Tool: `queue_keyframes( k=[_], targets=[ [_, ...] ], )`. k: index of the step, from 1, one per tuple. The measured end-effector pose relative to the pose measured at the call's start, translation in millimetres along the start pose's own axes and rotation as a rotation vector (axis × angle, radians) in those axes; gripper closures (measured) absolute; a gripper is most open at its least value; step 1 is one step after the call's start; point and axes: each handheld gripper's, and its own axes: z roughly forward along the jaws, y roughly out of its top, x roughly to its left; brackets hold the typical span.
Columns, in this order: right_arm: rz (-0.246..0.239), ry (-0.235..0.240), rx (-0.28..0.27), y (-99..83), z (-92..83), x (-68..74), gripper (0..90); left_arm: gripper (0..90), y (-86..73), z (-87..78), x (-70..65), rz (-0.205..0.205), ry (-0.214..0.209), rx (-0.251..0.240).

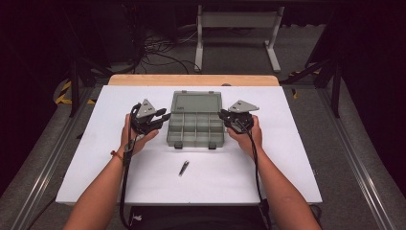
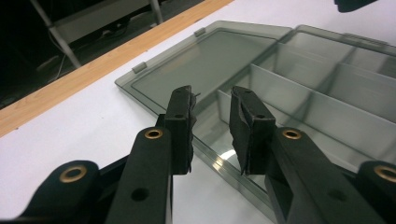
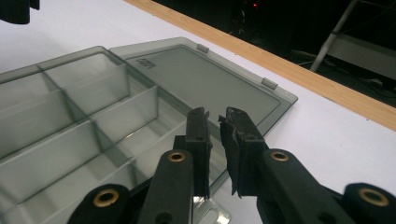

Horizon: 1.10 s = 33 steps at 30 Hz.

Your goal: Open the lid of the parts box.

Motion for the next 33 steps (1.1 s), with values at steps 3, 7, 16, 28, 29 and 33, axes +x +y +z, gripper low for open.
queue_keyframes(
  k=[3,7,16,28,29,33],
  targets=[
    [-0.011,0.023,-0.011,-3.0,-9.1,4.1,78.5,69.6,-4.0,-7.3,-7.1,0.001,-0.024,-0.014],
    [-0.025,0.035,-0.006,-6.1,-15.5,8.0,77.6,68.9,-7.7,-17.0,-19.4,0.045,-0.057,-0.009],
    [-0.086,0.108,-0.026,-16.7,-41.4,23.0,74.3,68.8,-18.7,-32.1,-43.7,0.084,-0.13,0.012],
    [-0.113,0.184,-0.018,-34.7,-65.1,45.1,62.5,61.8,-34.4,-39.2,-67.1,0.096,-0.189,0.049],
    [-0.113,0.188,-0.016,-35.9,-67.0,46.0,60.6,60.4,-35.8,-38.9,-69.6,0.102,-0.187,0.056],
    [-0.103,0.215,-0.024,-40.9,-73.2,48.2,53.3,56.2,-39.0,-37.9,-75.4,0.109,-0.204,0.076]
  ],
)
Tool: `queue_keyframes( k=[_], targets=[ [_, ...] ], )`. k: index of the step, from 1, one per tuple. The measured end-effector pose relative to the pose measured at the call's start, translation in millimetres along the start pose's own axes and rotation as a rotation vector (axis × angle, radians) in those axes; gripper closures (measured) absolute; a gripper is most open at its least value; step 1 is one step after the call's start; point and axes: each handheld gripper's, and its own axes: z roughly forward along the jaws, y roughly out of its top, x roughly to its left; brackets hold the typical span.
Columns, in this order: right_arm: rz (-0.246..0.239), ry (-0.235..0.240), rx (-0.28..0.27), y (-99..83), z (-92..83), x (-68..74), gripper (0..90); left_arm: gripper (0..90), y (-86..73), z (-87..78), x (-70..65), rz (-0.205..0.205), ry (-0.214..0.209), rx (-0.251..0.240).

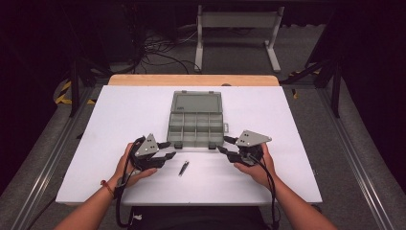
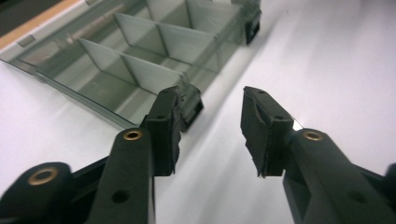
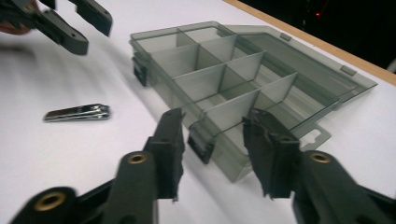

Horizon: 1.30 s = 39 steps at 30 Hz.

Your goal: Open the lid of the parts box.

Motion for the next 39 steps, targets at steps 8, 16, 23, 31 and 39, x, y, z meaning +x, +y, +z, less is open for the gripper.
queue_keyframes(
  k=[8,16,23,31,39],
  targets=[
    [-0.007,-0.011,0.018,-8.8,-7.3,8.3,33.7,30.2,-1.3,9.3,-11.0,-0.005,-0.019,0.027],
    [-0.019,-0.042,0.047,-15.6,-3.5,13.2,16.4,12.6,-0.3,29.3,-25.0,-0.061,-0.066,0.109],
    [-0.033,-0.056,0.066,-17.2,-0.1,14.4,17.7,23.3,4.4,41.5,-32.7,-0.061,-0.056,0.169],
    [-0.027,-0.074,0.074,-18.0,0.4,12.0,18.7,44.1,7.0,45.8,-30.6,-0.123,-0.105,0.17],
    [-0.023,-0.078,0.068,-16.9,-1.0,10.3,19.2,65.0,8.7,45.2,-30.4,-0.111,-0.114,0.176]
  ],
)
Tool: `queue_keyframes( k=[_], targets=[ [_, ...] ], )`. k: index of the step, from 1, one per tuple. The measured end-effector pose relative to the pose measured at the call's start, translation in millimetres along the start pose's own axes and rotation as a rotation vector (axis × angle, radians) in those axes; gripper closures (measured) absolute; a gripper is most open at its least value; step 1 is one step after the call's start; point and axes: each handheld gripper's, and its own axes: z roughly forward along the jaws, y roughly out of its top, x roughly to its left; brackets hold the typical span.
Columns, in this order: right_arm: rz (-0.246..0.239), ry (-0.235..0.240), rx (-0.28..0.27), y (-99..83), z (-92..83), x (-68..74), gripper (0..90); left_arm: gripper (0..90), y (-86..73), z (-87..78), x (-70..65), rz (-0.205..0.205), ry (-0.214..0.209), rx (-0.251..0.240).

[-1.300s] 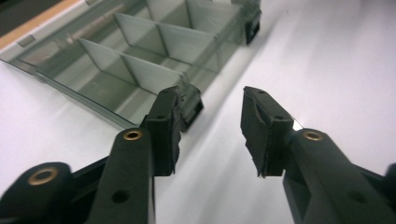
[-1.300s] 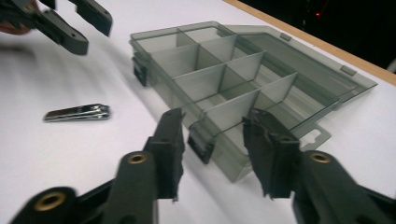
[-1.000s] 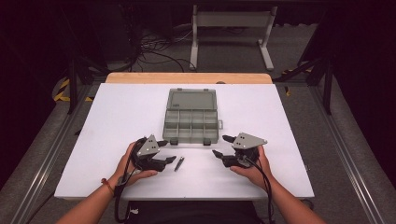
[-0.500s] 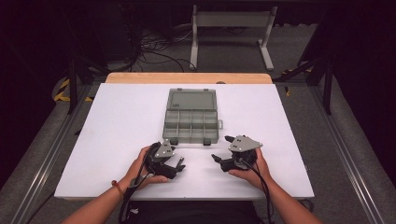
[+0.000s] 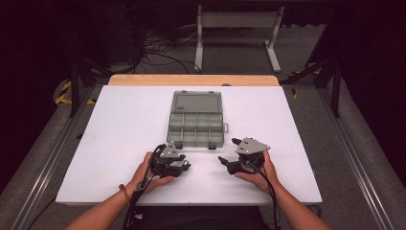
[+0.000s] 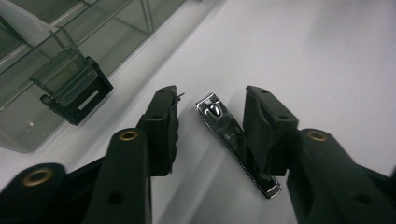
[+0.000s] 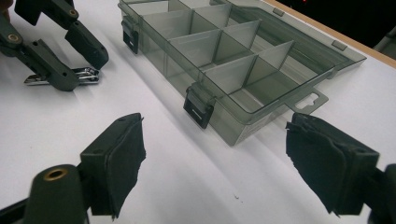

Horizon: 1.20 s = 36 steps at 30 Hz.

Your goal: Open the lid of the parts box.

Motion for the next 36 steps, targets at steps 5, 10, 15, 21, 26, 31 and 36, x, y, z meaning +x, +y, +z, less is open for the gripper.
queue_keyframes(
  k=[5,10,15,21,26,31,36],
  targets=[
    [0.006,-0.001,0.002,-0.3,-0.4,-1.1,19.3,73.6,0.2,-0.2,0.1,0.003,-0.018,0.003],
    [0.008,0.002,0.007,-0.2,0.2,-1.7,19.4,78.9,0.8,-0.5,2.4,0.028,-0.036,0.008],
    [0.008,0.001,0.01,-0.4,0.6,-2.0,19.6,79.0,0.6,-0.7,2.0,0.06,-0.034,0.003],
    [0.013,-0.006,0.003,0.4,0.0,-4.7,19.8,79.0,-2.4,-2.7,4.0,0.079,-0.051,-0.012],
    [0.013,-0.007,0.001,0.6,-0.4,-6.5,20.0,79.0,-2.9,-4.4,4.7,0.099,-0.06,-0.006],
    [0.011,-0.011,-0.007,1.3,-1.3,-8.0,20.0,79.0,-4.7,-7.0,5.1,0.123,-0.065,-0.015],
    [0.015,-0.013,-0.013,0.7,-2.9,-8.1,20.0,79.0,-6.0,-12.3,4.9,0.133,-0.047,-0.027]
  ],
)
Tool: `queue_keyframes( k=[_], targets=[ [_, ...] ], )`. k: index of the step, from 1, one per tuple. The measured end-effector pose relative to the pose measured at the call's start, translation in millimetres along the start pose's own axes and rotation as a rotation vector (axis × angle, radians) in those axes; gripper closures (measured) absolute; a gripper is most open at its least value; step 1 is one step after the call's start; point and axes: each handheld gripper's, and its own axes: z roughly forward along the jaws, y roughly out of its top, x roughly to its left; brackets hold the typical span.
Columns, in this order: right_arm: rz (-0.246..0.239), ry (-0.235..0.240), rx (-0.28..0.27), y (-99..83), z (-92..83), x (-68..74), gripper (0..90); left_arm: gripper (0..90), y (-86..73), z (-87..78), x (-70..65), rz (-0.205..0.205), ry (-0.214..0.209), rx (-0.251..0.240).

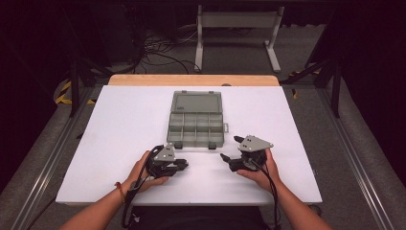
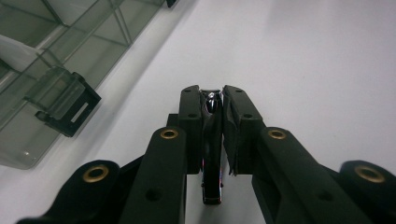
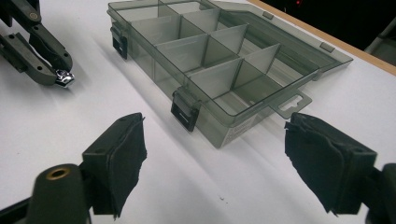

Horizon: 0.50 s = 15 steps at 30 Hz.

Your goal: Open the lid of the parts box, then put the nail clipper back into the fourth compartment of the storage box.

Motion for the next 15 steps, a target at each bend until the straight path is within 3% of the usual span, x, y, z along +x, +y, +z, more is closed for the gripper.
queue_keyframes(
  k=[7,10,15],
  targets=[
    [-0.011,0.0,-0.007,1.3,0.5,0.3,20.0,79.1,-0.9,-7.1,2.0,0.005,0.006,-0.035],
    [-0.01,0.008,-0.004,-0.2,1.4,-0.1,19.8,79.0,-2.0,-10.0,3.3,-0.013,0.006,-0.065],
    [-0.015,0.002,-0.009,-1.7,-2.0,1.3,19.6,79.0,-2.1,-14.3,2.5,0.005,0.028,-0.075]
  ],
)
